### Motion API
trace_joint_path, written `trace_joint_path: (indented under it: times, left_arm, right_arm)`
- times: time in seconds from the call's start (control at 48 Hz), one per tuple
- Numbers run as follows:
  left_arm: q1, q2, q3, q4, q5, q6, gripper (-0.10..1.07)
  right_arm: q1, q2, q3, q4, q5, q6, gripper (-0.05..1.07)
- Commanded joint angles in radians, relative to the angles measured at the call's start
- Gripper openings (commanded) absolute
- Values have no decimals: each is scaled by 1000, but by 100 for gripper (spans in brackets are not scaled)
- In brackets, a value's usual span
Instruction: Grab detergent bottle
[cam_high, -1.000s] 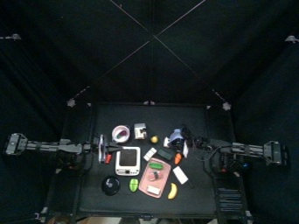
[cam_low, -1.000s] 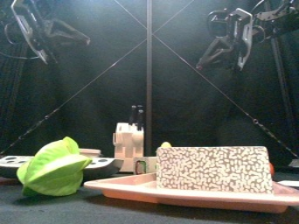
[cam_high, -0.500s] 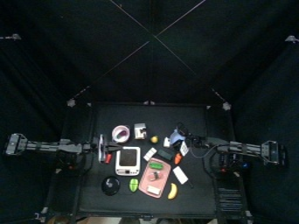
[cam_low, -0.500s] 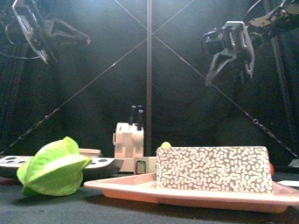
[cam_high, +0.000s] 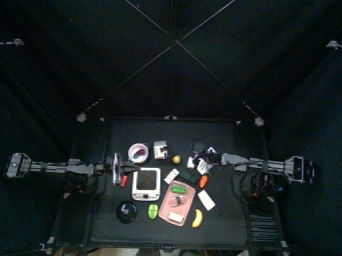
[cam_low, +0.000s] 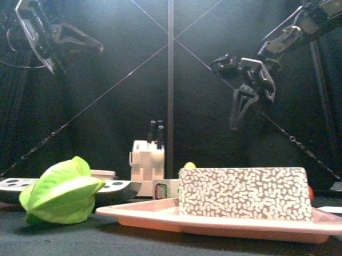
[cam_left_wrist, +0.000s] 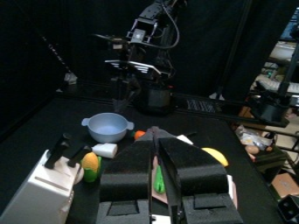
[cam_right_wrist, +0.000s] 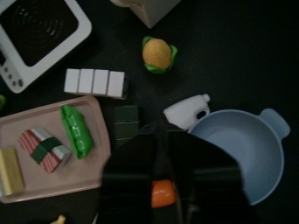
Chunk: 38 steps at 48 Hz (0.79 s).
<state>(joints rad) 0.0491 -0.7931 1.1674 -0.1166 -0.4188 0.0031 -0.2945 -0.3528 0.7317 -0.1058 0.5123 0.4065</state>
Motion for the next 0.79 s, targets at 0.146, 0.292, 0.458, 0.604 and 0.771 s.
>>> trace_joint_path:
  times: [0.146, 0.292, 0.458, 0.604, 0.771]
  left_arm:
    - [3, 3, -9, 0, -9, -2, 47]
    - [2, 3, -5, -6, -9, -3, 47]
    - [2, 3, 0, -12, -9, -2, 47]
    - [3, 3, 3, -12, -9, -2, 47]
    - [2, 3, 6, -14, -8, -3, 47]
  right_arm:
    - [-2, 66, -44, -80, -12, -2, 82]
    - [8, 114, -63, -107, -14, -14, 95]
    - [12, 175, -98, -178, 15, -25, 103]
    - [11, 227, -156, -222, 100, -67, 103]
    - [-2, 288, -227, -160, 206, -199, 103]
